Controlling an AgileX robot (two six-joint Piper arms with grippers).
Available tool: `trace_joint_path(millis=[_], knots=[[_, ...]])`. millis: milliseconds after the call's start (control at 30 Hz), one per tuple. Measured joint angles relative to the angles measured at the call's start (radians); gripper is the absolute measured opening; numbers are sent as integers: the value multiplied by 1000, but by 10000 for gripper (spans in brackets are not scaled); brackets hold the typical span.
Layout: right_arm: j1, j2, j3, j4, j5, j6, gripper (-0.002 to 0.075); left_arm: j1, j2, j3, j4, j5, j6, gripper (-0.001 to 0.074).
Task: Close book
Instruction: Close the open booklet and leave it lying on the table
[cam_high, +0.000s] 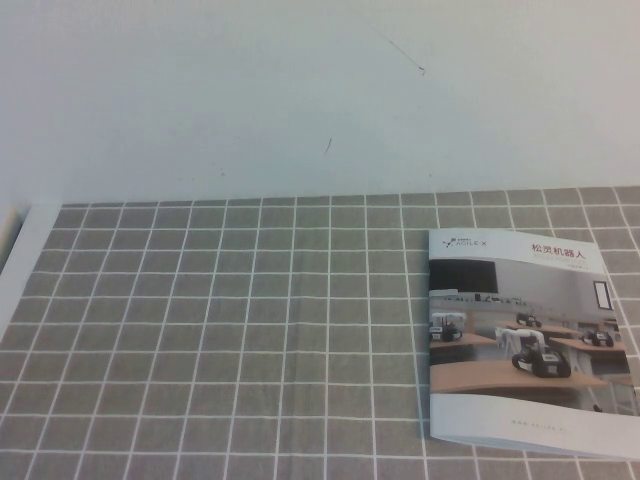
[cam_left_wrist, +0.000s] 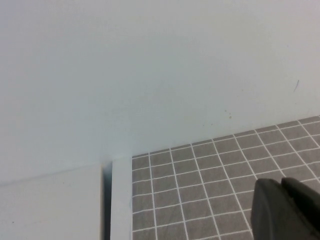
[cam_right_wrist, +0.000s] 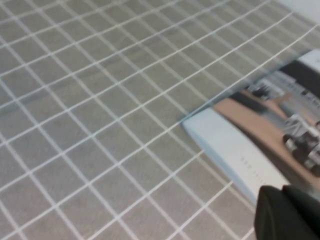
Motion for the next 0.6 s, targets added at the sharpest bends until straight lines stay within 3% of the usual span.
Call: trace_joint_path(millis=[167, 600], knots=[[0, -1, 18, -4, 96, 0, -3, 0, -2, 2, 0, 2, 0, -2], [0, -1, 18, -4, 106, 0, -3, 18, -40, 175, 0, 0, 0, -2]])
